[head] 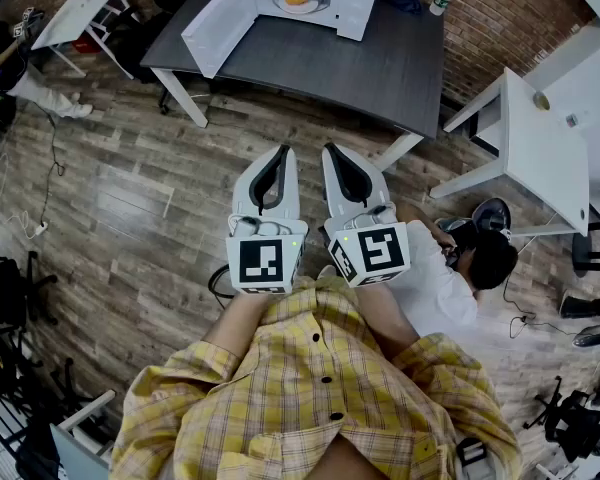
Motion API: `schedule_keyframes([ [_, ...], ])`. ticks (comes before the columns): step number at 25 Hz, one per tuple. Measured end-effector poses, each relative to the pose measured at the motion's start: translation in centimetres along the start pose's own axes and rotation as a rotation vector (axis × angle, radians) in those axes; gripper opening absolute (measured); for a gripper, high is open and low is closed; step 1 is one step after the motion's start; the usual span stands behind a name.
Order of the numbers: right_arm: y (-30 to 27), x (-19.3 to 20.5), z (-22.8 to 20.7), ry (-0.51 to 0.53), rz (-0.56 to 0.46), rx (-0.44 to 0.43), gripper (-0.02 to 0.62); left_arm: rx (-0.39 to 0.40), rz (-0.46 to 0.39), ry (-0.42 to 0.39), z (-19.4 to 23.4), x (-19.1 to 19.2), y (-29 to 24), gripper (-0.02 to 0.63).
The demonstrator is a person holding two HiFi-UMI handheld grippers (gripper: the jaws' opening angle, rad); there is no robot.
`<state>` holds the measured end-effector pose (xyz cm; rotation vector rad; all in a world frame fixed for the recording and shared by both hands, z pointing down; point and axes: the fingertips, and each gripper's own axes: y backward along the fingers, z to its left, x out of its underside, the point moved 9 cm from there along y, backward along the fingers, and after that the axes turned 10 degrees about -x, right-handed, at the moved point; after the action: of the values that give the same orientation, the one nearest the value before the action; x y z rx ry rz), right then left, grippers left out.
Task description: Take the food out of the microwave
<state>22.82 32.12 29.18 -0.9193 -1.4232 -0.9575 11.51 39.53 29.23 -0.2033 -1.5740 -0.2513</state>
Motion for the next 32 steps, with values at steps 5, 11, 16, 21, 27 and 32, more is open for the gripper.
schedule_keyframes([
  [5, 0.6, 0.1, 0.1, -0.005, 0.005, 0.005, 0.005, -0.004, -0.003, -0.003, -0.2, -0.3, 0.5, 0.000],
  [11, 1.9, -0.1, -1.4, -0.013, -0.007, -0.011, 0.005, -0.026, 0.003, 0.004, -2.0, -0.2, 0.2, 0.000],
  [16, 4.2, -0.3, -3.4, -0.019, -0.028, -0.028, 0.005, -0.055, -0.004, -0.005, -5.0, 0.0, 0.3, 0.000],
  [21, 6.7, -0.5, -5.1, -0.021, -0.047, -0.053, 0.005, -0.089, -0.013, -0.015, -8.2, 0.3, 1.0, 0.000],
  [27, 8.1, -0.1, -5.8, -0.042, -0.040, -0.080, 0.005, -0.111, 0.000, -0.007, -10.0, 0.4, 1.5, 0.000],
  [32, 8.1, 0.0, -7.1, -0.037, -0.029, -0.092, 0.005, -0.119, 0.010, -0.001, -10.9, 0.6, 0.4, 0.000],
])
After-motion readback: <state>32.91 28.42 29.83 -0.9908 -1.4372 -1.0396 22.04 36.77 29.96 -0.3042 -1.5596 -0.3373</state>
